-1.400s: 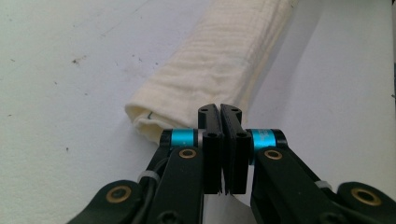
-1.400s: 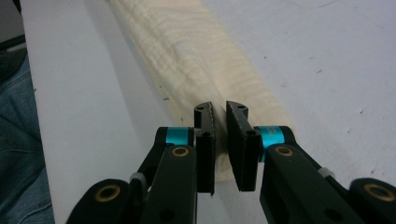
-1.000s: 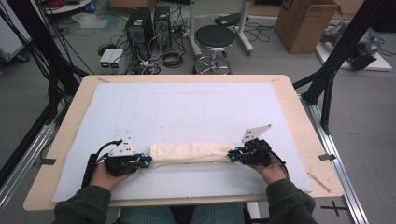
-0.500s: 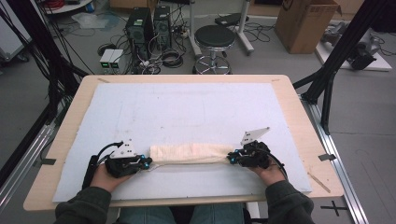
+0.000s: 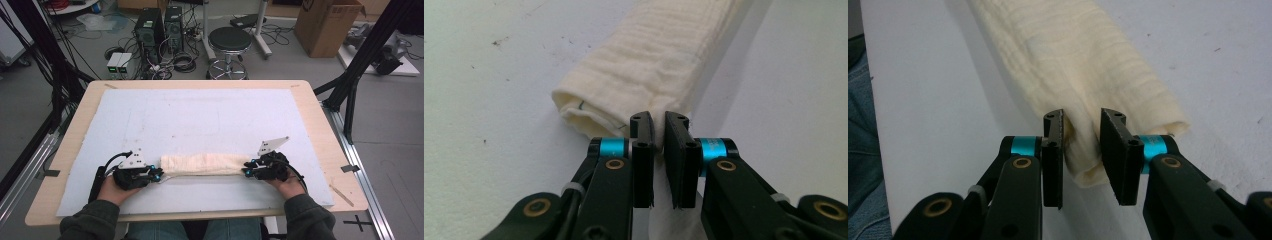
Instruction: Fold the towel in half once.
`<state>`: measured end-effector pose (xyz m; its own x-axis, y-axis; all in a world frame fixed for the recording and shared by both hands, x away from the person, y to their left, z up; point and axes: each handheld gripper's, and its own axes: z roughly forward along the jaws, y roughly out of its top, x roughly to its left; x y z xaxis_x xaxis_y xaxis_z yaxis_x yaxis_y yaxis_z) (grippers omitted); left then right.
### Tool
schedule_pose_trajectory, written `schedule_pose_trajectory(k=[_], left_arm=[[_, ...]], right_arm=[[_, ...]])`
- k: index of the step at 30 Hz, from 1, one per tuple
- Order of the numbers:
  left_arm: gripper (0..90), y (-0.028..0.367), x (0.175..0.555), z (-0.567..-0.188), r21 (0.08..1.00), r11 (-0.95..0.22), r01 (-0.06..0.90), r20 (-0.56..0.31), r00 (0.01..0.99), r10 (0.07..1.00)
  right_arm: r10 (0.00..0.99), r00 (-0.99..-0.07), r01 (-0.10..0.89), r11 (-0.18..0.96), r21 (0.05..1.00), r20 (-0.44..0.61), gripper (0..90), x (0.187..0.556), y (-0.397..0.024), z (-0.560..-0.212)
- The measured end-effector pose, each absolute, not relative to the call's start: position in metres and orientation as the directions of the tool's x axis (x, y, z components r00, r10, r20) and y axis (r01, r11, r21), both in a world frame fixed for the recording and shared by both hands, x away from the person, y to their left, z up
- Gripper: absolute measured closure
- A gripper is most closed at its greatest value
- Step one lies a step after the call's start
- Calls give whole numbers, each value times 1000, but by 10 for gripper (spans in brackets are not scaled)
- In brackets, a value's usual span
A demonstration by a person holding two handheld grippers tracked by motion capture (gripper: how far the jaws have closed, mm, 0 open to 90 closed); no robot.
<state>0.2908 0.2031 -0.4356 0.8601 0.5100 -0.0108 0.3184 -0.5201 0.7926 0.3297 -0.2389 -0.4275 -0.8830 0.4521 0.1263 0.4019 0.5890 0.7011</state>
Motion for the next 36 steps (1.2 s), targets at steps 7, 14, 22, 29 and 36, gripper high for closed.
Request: schedule_pose_trajectory(k=[7,14,22,29,36], left_arm=[[755,204,291,-435,793,-514,327,-19,857,516],[730,205,290,-435,798,-506,328,-21,854,520],[670,207,289,-433,805,-493,329,-29,852,523],[619,209,286,-429,814,-488,316,-23,856,517],[596,214,283,-424,832,-462,308,-23,850,526]], right_arm=[[455,-881,403,583,706,126,676,329,-238,-427],[452,-882,402,581,708,130,652,329,-238,-427],[451,-881,406,572,712,140,599,328,-238,-427],[446,-883,401,563,723,144,498,327,-239,-426],[449,-879,412,549,727,159,405,326,-241,-423]])
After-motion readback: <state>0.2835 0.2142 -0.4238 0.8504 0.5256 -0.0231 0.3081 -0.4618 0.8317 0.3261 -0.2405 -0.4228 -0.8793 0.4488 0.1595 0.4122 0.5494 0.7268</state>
